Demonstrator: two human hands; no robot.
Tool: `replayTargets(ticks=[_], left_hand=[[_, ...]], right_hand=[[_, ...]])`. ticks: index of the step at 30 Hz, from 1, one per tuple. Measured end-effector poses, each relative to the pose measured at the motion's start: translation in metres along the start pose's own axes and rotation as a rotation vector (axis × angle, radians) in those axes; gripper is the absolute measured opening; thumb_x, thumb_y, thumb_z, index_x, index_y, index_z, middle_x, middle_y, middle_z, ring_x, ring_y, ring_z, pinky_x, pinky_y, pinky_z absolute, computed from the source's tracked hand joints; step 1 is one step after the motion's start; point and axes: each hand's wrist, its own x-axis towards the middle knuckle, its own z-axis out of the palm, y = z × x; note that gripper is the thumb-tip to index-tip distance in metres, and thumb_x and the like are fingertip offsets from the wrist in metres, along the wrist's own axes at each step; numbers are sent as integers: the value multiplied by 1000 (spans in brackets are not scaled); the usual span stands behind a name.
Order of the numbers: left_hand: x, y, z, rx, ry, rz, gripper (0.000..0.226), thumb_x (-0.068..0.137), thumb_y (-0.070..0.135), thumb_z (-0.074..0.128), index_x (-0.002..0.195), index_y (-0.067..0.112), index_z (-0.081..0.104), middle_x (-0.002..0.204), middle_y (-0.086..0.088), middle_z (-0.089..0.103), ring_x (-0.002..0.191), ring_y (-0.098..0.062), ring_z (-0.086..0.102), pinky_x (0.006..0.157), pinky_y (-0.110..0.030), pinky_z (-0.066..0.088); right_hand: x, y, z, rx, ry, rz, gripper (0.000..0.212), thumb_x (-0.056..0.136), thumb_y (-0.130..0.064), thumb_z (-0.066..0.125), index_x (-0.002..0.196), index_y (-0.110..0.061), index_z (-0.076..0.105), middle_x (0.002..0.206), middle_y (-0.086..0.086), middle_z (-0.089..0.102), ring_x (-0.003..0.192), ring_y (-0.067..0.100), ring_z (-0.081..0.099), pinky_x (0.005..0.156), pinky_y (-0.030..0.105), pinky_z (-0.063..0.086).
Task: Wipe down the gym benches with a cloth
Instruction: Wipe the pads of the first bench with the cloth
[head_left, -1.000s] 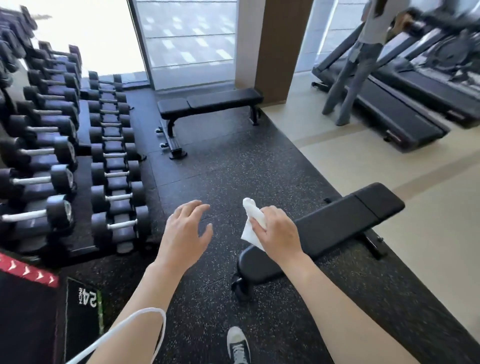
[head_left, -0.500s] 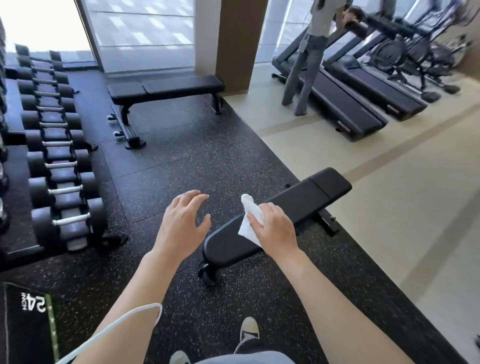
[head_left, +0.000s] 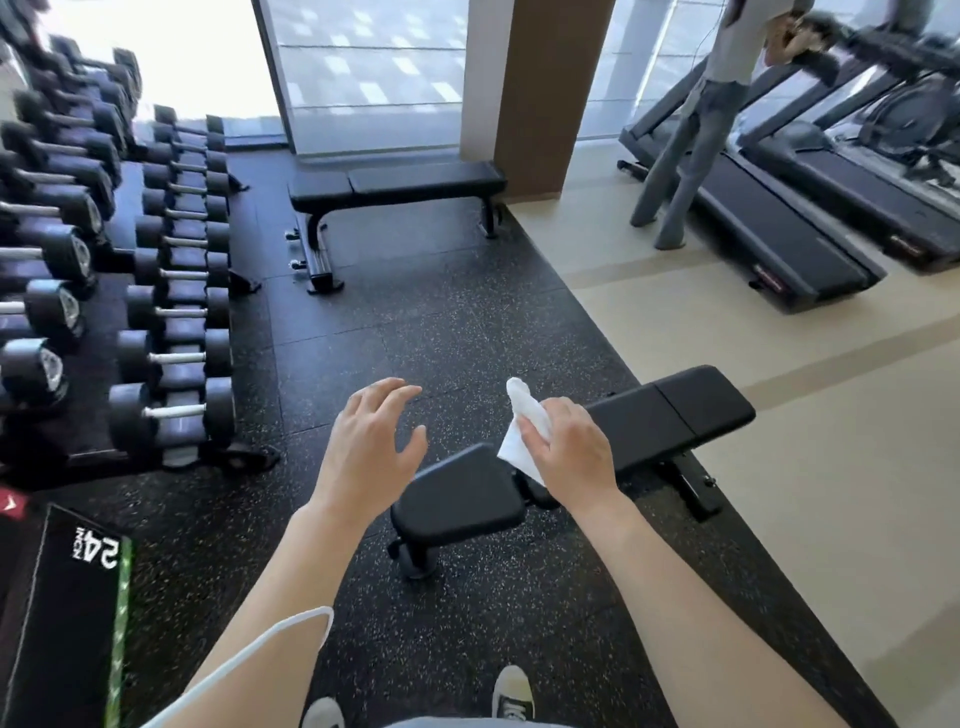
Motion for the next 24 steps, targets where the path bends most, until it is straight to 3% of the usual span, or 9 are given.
replayTargets(ticks=[5, 12, 24], left_hand=[[-24, 38, 36, 28, -16, -103, 50, 100, 30, 66, 148, 19, 56, 153, 0, 52, 145, -21, 40, 123, -41, 33], [-53, 53, 39, 72, -1, -218, 51, 99, 30, 67, 148, 18, 57, 153, -2, 52, 145, -22, 40, 123, -41, 33], [-35, 51, 27, -36, 108, -168, 48, 98, 25, 69, 145, 16, 59, 150, 0, 55, 142, -22, 43, 122, -42, 37]], right_hand=[[4, 46, -4, 76, -67, -27, 33, 103, -47, 54, 96, -15, 61, 87, -4, 59, 80, 17, 54, 66, 33, 43], [3, 48, -3, 183, -153, -79, 36, 104, -47, 53, 99, -13, 64, 92, -1, 62, 86, 19, 57, 71, 37, 49], [-6, 57, -32, 93, -113, -86, 34, 103, -48, 55, 98, -15, 64, 88, -3, 61, 81, 19, 57, 69, 37, 49]])
